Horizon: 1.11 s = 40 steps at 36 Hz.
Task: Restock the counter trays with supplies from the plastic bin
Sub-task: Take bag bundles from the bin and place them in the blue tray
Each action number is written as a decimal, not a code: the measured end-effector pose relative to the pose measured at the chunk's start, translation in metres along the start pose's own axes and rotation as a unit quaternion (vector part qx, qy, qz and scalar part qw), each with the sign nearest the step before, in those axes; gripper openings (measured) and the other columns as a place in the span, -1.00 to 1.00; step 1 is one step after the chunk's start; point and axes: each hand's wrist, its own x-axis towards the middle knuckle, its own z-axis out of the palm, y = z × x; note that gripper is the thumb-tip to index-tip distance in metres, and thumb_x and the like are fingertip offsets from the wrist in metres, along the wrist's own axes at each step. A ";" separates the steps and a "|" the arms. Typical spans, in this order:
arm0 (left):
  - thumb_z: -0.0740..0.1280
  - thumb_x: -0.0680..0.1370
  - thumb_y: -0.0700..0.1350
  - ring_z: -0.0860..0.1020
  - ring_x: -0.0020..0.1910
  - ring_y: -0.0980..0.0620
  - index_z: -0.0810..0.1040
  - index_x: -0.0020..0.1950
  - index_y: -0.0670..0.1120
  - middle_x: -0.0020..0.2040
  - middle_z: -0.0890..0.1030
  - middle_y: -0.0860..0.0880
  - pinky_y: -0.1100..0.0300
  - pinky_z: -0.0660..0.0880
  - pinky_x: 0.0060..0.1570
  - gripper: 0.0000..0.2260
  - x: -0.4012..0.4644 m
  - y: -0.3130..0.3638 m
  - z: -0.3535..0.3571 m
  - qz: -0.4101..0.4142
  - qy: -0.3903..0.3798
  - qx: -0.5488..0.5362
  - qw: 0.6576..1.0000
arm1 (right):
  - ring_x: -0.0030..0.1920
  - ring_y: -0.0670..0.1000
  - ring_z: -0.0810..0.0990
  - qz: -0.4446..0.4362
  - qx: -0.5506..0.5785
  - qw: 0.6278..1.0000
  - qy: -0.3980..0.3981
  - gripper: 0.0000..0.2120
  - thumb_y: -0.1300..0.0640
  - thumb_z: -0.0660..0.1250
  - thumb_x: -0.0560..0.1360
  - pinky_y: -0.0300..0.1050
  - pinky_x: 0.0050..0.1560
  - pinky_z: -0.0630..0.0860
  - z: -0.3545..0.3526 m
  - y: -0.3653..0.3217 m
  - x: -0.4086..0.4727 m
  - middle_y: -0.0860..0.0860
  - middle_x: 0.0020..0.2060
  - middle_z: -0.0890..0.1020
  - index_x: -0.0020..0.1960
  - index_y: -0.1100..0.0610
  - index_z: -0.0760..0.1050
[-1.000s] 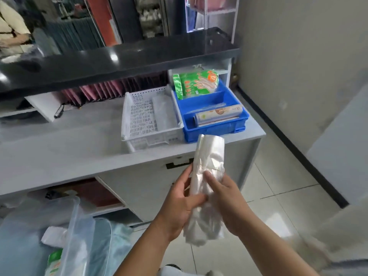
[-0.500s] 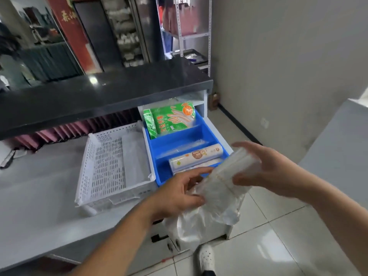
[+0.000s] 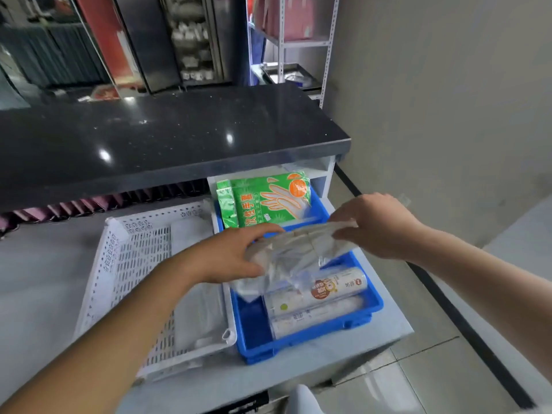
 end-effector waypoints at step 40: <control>0.33 0.50 -0.14 0.51 0.17 -0.15 0.47 0.42 0.06 0.17 0.61 -0.03 0.00 0.37 0.12 -0.53 0.083 -0.079 0.058 -0.130 0.214 0.188 0.950 | 0.27 0.13 0.40 -0.020 -0.059 0.997 -0.045 -0.51 0.17 0.25 0.50 0.07 0.29 0.21 0.143 0.066 0.112 0.02 0.26 0.54 0.42 -0.06 0.39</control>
